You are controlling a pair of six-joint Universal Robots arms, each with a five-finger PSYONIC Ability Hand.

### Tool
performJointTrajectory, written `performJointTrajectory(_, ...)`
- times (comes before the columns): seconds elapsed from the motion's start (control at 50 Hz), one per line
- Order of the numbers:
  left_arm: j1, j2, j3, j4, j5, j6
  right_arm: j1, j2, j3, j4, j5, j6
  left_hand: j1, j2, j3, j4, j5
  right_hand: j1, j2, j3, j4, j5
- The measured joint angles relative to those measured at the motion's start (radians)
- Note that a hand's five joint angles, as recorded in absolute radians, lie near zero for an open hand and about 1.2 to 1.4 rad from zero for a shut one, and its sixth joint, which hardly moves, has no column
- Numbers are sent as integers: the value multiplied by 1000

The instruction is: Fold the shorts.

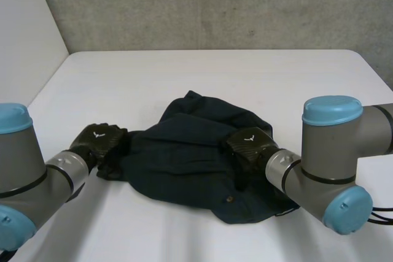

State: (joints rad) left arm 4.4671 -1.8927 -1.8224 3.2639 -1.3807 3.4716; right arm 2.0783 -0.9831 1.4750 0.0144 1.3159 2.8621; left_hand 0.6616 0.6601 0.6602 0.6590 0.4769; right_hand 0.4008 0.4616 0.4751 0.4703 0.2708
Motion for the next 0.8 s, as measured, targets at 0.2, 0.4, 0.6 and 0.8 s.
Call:
performJointTrajectory(0.2, -12, -44, 33, 22, -1, 0, 11, 89, -73, -4, 2, 3, 467, 525, 516, 530, 494, 175, 0, 211, 201, 178)
performJointTrajectory(0.4, -27, 38, 56, 18, 0, -3, 8, 34, -91, -17, 6, 11, 467, 533, 525, 536, 494, 536, 0, 702, 717, 694)
performJointTrajectory(0.6, -76, 266, 160, 9, -8, -15, -5, -253, -121, 6, 20, -17, 467, 534, 526, 539, 494, 566, 0, 705, 718, 703)
performJointTrajectory(0.8, -87, 438, 261, -76, -15, -21, -89, -476, -206, 290, 12, -208, 467, 535, 529, 540, 494, 566, 0, 705, 718, 703)
